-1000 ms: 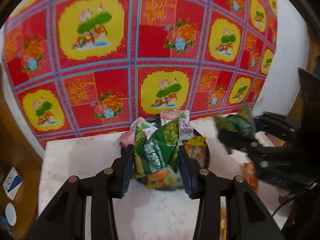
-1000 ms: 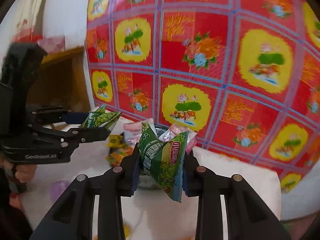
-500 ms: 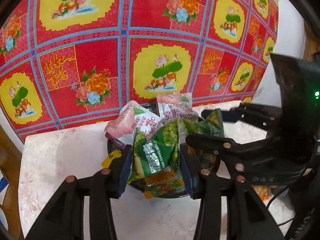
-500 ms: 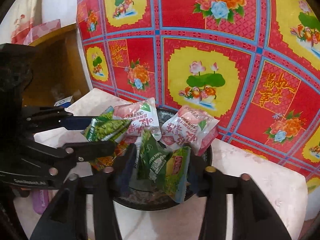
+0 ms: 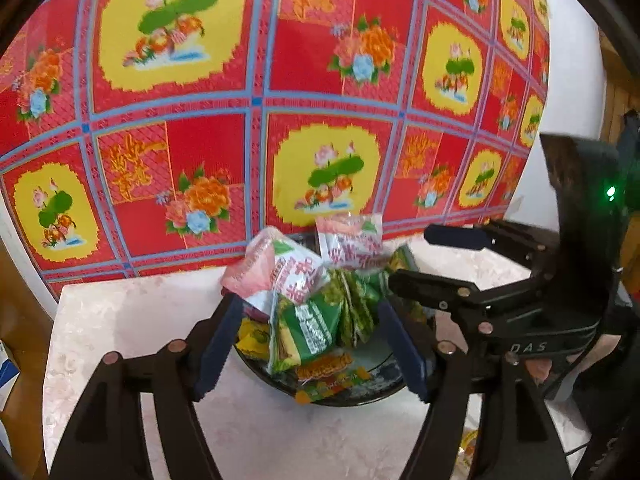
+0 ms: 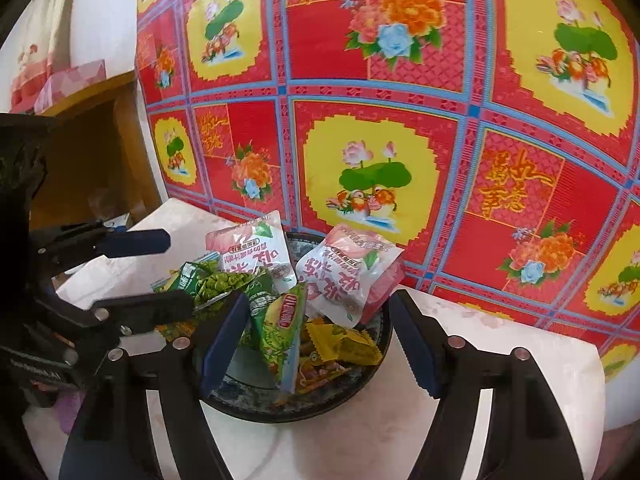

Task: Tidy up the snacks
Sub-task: 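Withdraw both open grippers from the plate toward the remaining orange packets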

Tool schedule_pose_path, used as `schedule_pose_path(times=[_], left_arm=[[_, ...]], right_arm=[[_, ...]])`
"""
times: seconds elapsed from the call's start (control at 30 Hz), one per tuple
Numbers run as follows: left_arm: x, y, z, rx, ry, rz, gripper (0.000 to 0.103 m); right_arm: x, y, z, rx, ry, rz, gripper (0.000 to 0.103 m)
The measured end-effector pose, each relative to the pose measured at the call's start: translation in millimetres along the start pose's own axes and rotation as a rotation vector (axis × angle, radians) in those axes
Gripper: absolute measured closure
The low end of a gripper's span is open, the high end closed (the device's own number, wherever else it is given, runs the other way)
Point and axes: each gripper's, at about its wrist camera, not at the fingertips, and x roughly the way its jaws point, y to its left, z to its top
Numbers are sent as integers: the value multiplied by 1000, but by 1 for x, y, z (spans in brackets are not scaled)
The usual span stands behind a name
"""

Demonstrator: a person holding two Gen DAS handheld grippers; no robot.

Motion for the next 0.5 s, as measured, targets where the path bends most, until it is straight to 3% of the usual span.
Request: schedule_pose_path(times=[0.27,0.5], left_arm=[[7,-2,1,15,42,-2,25],[-8,3,7,-2,25,-5,25]], right_arm=[[-7,-1,-1,26,8,56,26],[-20,4,5,28,-14,58,26]])
